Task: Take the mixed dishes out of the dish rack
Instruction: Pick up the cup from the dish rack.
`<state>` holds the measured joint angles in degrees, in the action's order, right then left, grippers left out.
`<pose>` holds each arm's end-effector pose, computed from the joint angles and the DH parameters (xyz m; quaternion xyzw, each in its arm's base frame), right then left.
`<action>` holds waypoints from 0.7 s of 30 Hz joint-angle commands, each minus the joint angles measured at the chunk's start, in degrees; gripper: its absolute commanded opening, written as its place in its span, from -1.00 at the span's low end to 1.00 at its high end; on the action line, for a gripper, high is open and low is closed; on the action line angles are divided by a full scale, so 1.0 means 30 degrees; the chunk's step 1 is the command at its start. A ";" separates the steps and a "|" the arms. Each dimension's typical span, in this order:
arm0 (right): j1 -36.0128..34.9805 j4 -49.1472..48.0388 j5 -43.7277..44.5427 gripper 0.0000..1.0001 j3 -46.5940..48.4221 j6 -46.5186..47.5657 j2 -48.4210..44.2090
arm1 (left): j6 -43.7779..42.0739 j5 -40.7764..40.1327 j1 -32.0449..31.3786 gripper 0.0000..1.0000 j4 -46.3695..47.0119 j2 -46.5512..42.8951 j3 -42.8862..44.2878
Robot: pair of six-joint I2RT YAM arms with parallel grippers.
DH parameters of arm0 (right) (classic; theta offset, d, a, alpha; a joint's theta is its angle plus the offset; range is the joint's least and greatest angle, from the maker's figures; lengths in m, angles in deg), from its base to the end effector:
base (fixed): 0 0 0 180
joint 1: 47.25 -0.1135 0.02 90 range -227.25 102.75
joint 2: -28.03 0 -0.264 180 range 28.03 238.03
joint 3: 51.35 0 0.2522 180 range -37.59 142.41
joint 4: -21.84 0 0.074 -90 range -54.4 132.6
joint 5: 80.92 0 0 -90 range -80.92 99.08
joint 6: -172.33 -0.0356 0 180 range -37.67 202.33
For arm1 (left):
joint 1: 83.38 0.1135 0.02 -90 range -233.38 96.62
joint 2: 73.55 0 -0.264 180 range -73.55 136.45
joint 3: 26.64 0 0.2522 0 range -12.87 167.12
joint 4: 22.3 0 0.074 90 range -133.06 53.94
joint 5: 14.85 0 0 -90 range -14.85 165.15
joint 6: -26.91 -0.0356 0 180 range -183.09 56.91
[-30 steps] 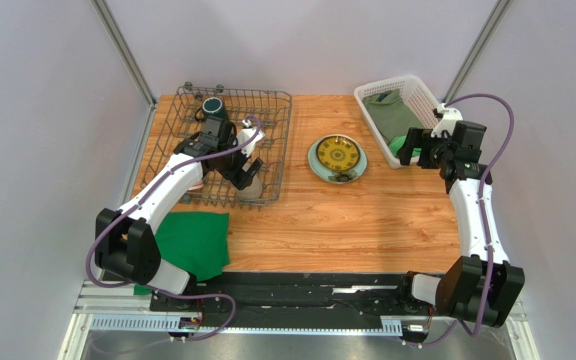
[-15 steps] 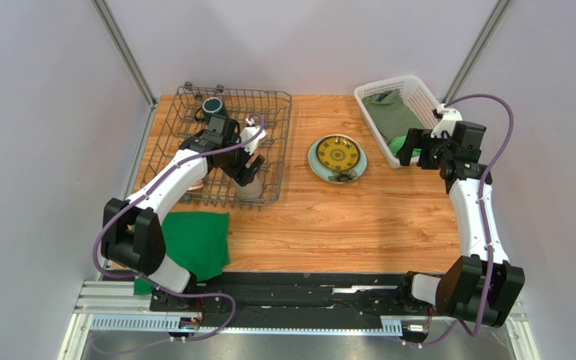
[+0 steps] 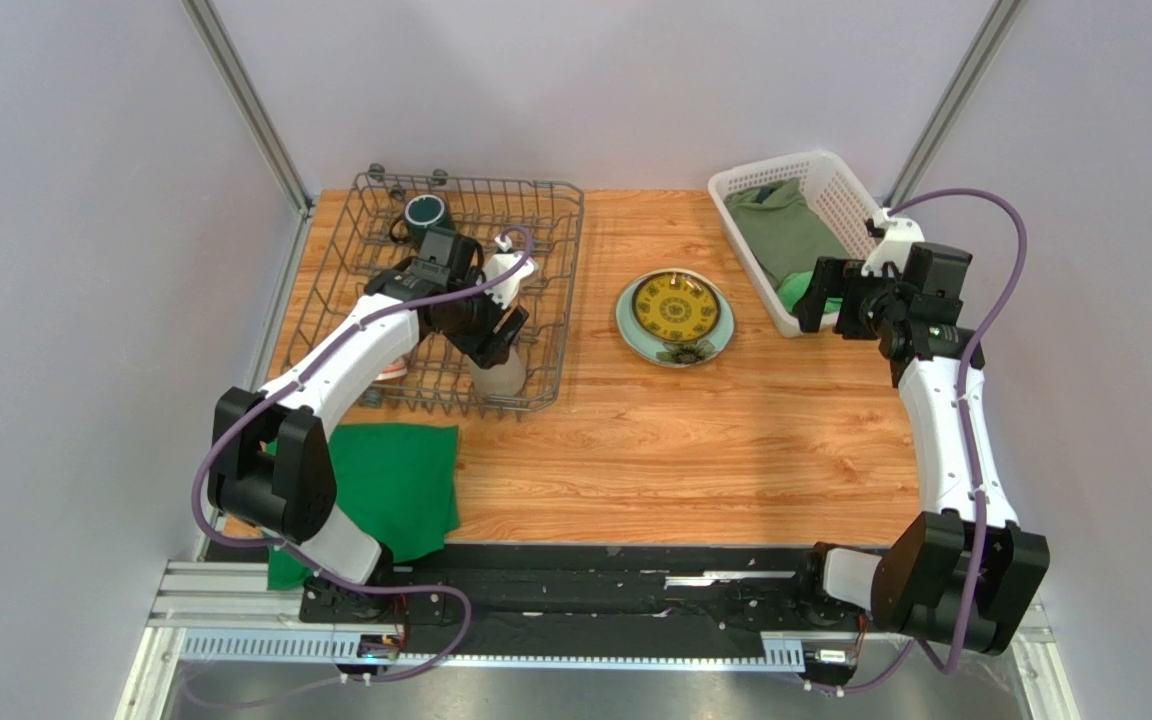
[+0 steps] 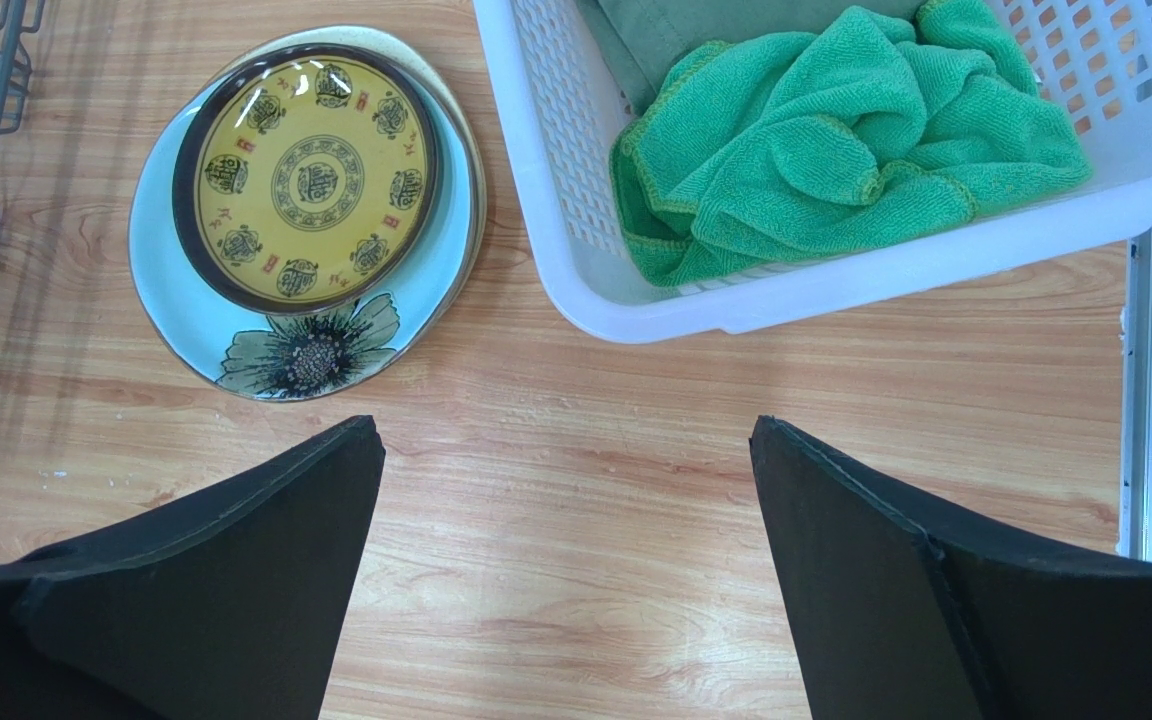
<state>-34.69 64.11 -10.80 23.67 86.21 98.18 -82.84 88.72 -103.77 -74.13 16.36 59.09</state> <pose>0.2633 -0.0463 0.3179 -0.0094 0.8863 0.0908 0.4541 0.3081 -0.1234 0.2691 0.3583 0.8801 -0.1146 0.2896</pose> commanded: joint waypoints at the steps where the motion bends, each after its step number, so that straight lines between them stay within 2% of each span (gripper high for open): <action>1: -0.0025 -0.0246 -0.0053 0.98 0.0764 0.0025 -0.0121 | -0.0068 0.0840 0.0143 -0.10 -0.0260 -0.0379 0.1382; 8: -0.0025 -0.0217 -0.0112 0.98 0.0764 -0.0004 -0.0180 | -0.0214 0.0402 0.0143 -0.46 -0.1460 -0.1724 0.2494; 12: 0.0004 -0.0275 -0.0141 0.98 0.0764 -0.0062 -0.0180 | -0.0331 -0.0125 0.0114 -1.00 -0.2018 -0.2517 0.3081; 18: 0.0004 -0.0276 -0.0229 0.98 0.0764 -0.0063 -0.0151 | 0.0077 0.0400 0.0377 -1.00 -0.2604 -0.4040 0.3843; 21: 0.0004 -0.0334 -0.0433 0.98 0.0705 -0.0180 -0.0180 | 0.0690 0.1626 0.0582 -1.00 -0.2664 -0.4860 0.4165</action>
<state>-34.69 64.15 -10.84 23.67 86.21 98.18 -82.69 89.22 -103.09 -81.71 6.35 68.27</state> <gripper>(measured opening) 0.989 0.719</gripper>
